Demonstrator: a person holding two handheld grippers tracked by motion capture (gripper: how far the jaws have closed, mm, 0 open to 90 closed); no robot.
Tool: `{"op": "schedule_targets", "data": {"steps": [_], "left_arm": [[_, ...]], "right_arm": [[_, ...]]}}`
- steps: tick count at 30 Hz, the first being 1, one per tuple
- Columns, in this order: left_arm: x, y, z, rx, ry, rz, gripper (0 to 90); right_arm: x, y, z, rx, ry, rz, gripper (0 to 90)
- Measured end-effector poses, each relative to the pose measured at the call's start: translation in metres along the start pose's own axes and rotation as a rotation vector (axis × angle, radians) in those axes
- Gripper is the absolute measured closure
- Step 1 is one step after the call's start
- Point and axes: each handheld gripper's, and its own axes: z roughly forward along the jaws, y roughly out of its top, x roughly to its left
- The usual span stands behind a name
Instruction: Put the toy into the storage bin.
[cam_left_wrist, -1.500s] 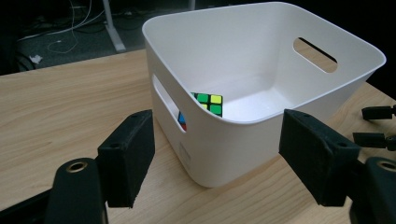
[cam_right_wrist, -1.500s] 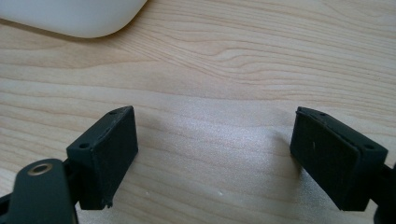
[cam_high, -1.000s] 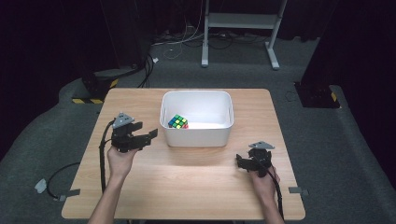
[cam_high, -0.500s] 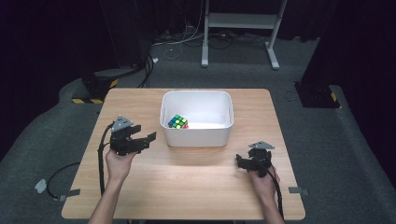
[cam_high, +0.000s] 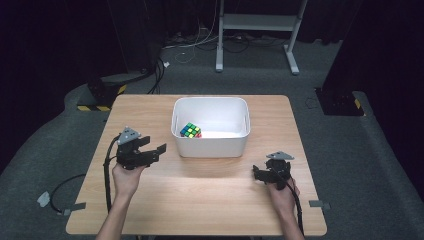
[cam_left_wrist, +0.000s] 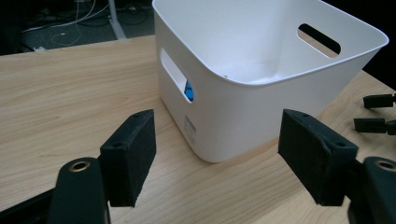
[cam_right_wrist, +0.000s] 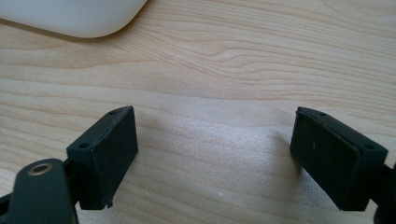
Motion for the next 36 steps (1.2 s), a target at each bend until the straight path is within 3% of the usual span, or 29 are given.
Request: {"op": "schedule_targets", "data": {"steps": [17,36], "left_arm": [[0.001,-0.01,-0.001,-0.001,0.0,-0.02,28.1],[-0.002,-0.016,0.002,0.014,0.021,-0.003,28.3]], "right_arm": [[0.0,0.0,0.0,0.0,0.0,0.0,14.8],[0.0,0.0,0.0,0.0,0.001,-0.001,14.8]]}}
